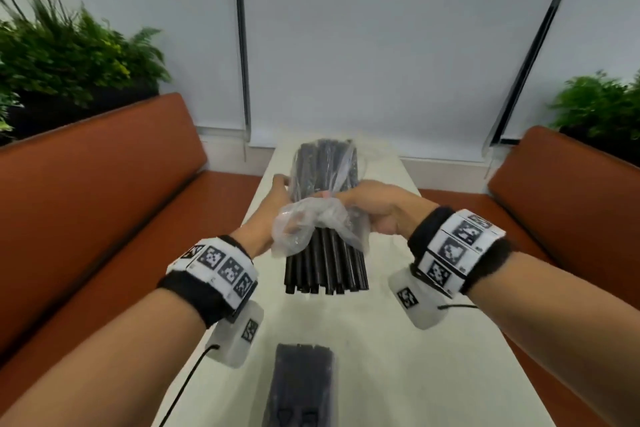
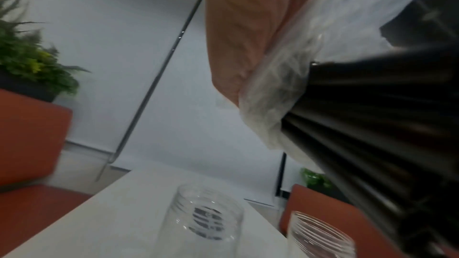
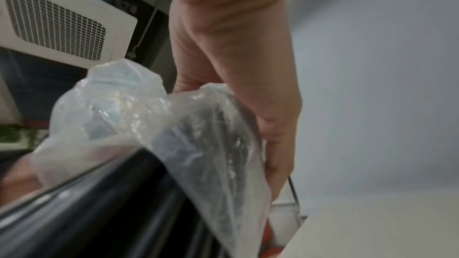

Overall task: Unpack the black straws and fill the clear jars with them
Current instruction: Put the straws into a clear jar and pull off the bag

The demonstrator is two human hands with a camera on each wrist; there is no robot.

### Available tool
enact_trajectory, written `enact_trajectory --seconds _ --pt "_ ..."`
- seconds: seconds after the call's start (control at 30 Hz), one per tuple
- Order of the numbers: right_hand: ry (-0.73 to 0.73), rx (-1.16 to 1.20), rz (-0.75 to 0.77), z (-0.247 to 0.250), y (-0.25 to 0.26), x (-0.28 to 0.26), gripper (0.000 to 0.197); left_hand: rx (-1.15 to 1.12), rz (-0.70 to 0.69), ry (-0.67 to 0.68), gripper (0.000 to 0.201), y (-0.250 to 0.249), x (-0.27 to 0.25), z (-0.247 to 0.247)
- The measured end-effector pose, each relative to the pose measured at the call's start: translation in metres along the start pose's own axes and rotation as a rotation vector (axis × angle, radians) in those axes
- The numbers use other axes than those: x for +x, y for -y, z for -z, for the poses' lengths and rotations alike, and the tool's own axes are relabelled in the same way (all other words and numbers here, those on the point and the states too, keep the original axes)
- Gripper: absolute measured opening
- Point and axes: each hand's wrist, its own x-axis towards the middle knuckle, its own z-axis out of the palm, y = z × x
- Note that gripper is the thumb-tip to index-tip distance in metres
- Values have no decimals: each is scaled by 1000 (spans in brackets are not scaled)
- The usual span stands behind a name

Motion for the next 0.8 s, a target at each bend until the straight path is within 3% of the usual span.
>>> enact_trajectory --seconds 0.1,0.17,0.23,0.4,0.67,0.8 --pt "-79 42 42 2 8 46 62 24 -62 14 26 -5 40 8" --pt "-123 77 95 5 8 74 88 33 -98 82 43 -11 58 8" --pt "-167 87 183 7 8 92 100 67 -139 39 54 -5 74 8" --pt "-211 233 390 9 -2 113 67 43 -216 -70 65 12 101 -1" --pt "-208 432 490 8 -46 139 65 -145 -117 -293 72 46 109 -26" --pt "-191 485 514 8 -50 140 62 -148 -102 -361 40 52 113 -27"
